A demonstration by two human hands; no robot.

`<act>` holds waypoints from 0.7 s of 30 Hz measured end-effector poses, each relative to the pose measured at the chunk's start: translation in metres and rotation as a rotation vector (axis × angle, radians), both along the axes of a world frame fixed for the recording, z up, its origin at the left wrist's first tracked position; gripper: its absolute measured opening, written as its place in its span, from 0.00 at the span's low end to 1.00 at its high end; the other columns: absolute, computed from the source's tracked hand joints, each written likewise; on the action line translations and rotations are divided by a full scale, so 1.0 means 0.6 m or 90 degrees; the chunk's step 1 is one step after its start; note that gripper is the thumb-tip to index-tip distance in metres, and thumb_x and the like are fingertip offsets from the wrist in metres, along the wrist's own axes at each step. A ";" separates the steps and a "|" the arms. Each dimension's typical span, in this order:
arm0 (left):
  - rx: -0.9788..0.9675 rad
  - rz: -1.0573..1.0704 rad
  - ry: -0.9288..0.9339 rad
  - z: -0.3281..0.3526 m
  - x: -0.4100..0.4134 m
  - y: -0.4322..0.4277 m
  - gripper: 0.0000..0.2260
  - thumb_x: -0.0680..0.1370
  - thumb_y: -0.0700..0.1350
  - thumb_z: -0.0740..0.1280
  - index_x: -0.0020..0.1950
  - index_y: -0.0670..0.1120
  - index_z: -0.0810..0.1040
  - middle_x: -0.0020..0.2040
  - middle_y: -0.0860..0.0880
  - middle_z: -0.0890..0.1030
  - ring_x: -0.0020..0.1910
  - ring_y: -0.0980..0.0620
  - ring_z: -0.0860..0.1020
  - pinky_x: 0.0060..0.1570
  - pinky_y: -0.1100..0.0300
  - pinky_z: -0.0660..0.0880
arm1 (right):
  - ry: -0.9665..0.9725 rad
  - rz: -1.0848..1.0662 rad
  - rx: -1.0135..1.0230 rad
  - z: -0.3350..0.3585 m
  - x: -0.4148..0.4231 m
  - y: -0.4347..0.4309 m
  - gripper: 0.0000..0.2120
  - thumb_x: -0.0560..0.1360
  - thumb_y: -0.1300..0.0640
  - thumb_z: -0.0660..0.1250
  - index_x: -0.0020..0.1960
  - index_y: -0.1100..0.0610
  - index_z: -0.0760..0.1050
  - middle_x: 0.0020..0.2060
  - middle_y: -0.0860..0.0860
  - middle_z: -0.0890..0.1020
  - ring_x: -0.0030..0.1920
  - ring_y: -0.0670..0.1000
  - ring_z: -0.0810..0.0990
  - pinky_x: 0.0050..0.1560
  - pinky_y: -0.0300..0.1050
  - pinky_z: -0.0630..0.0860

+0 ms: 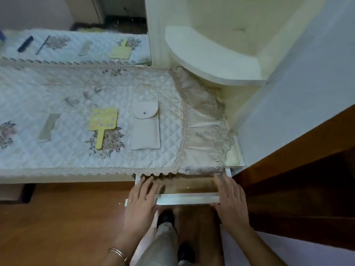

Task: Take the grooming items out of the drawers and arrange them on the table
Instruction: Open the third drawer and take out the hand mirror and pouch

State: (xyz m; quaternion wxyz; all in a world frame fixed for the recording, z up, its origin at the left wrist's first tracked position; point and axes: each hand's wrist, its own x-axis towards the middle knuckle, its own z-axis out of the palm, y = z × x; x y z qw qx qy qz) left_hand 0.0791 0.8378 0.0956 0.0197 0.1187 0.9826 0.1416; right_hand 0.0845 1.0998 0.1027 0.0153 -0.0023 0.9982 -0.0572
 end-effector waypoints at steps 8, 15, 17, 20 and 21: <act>-0.014 0.013 0.059 -0.008 -0.137 -0.003 0.36 0.57 0.46 0.79 0.62 0.48 0.70 0.62 0.43 0.77 0.64 0.43 0.64 0.67 0.51 0.51 | 0.039 -0.066 0.041 -0.019 -0.125 -0.015 0.44 0.50 0.56 0.82 0.63 0.51 0.67 0.59 0.55 0.79 0.62 0.53 0.65 0.61 0.56 0.71; -0.021 0.048 0.096 -0.016 -0.161 0.000 0.24 0.61 0.40 0.56 0.56 0.49 0.73 0.58 0.49 0.68 0.59 0.43 0.66 0.55 0.50 0.59 | 0.081 -0.107 0.005 -0.029 -0.138 -0.021 0.33 0.56 0.55 0.80 0.57 0.51 0.69 0.56 0.57 0.77 0.59 0.57 0.67 0.55 0.57 0.68; -0.019 0.039 0.084 -0.015 -0.161 0.000 0.28 0.57 0.38 0.66 0.57 0.49 0.73 0.58 0.48 0.69 0.59 0.43 0.66 0.55 0.50 0.59 | 0.088 -0.100 0.004 -0.029 -0.138 -0.019 0.33 0.56 0.55 0.80 0.57 0.51 0.69 0.56 0.57 0.78 0.59 0.57 0.67 0.56 0.57 0.66; -0.032 0.043 0.047 -0.004 -0.162 0.004 0.33 0.53 0.36 0.74 0.57 0.49 0.72 0.58 0.47 0.70 0.59 0.43 0.66 0.55 0.50 0.59 | 0.091 -0.083 -0.009 -0.024 -0.138 -0.017 0.33 0.58 0.55 0.78 0.58 0.52 0.69 0.59 0.56 0.73 0.60 0.57 0.67 0.56 0.57 0.67; -0.042 0.040 0.038 -0.001 -0.160 0.004 0.33 0.54 0.37 0.75 0.57 0.49 0.72 0.59 0.47 0.69 0.59 0.43 0.66 0.56 0.51 0.59 | 0.082 -0.076 -0.017 -0.021 -0.137 -0.017 0.33 0.58 0.55 0.78 0.59 0.52 0.68 0.59 0.55 0.71 0.60 0.57 0.66 0.57 0.58 0.67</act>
